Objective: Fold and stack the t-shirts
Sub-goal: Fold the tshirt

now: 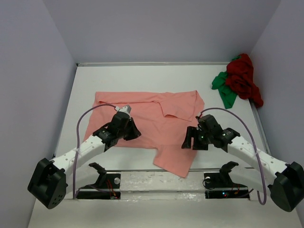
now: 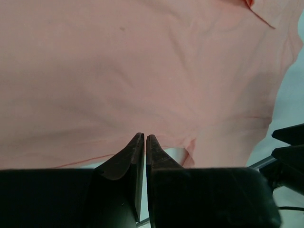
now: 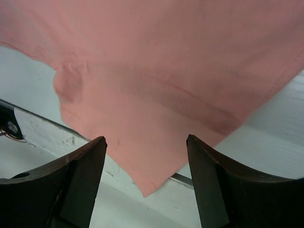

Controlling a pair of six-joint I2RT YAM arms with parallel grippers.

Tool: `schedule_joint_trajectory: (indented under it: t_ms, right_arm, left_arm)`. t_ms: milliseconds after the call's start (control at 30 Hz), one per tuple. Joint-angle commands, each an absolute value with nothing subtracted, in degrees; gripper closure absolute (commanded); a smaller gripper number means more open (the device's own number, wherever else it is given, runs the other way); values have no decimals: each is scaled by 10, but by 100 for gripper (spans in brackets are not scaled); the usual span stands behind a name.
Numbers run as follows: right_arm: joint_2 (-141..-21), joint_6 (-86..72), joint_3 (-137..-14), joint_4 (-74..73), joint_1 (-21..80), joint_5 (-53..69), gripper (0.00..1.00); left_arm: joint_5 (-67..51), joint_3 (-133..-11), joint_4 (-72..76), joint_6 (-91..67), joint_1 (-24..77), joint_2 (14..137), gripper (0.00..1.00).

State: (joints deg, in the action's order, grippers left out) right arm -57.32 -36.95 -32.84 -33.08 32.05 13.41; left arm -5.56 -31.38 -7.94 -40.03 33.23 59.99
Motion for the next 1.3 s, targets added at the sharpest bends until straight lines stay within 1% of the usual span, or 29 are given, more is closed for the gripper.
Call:
schedule_joint_trajectory:
  t_ms: [0, 100, 200, 267, 367, 500, 700, 833, 900, 1267]
  right_arm:
    - [-537, -416, -323, -337, 365, 84, 27]
    - [-524, -446, -315, -354, 408, 70, 28]
    - [-519, -474, -323, -390, 456, 30, 27]
    - [-525, -481, -330, -408, 462, 8, 27]
    - [-527, -485, -334, -395, 462, 3, 27]
    - [-538, -499, -344, -364, 468, -14, 28]
    - [-525, -510, -352, -364, 468, -32, 28]
    - [-508, -511, -368, -374, 468, -33, 28]
    - [-506, -509, -374, -384, 468, -42, 28]
    - [-533, -484, -415, -371, 468, -64, 29]
  left_arm:
    - [-6, -299, -54, -438, 370, 563, 83]
    - [19, -281, -50, -458, 433, 557, 82]
    - [32, -277, -53, -477, 471, 569, 82]
    - [38, -279, -53, -486, 498, 581, 81]
    - [47, -294, -54, -485, 521, 614, 81]
    - [62, -311, -55, -483, 538, 628, 81]
    - [79, -308, -43, -474, 541, 601, 80]
    - [95, -326, -39, -459, 541, 581, 74]
    - [109, -330, -40, -454, 541, 577, 69]
    - [177, -359, -80, -439, 540, 550, 68]
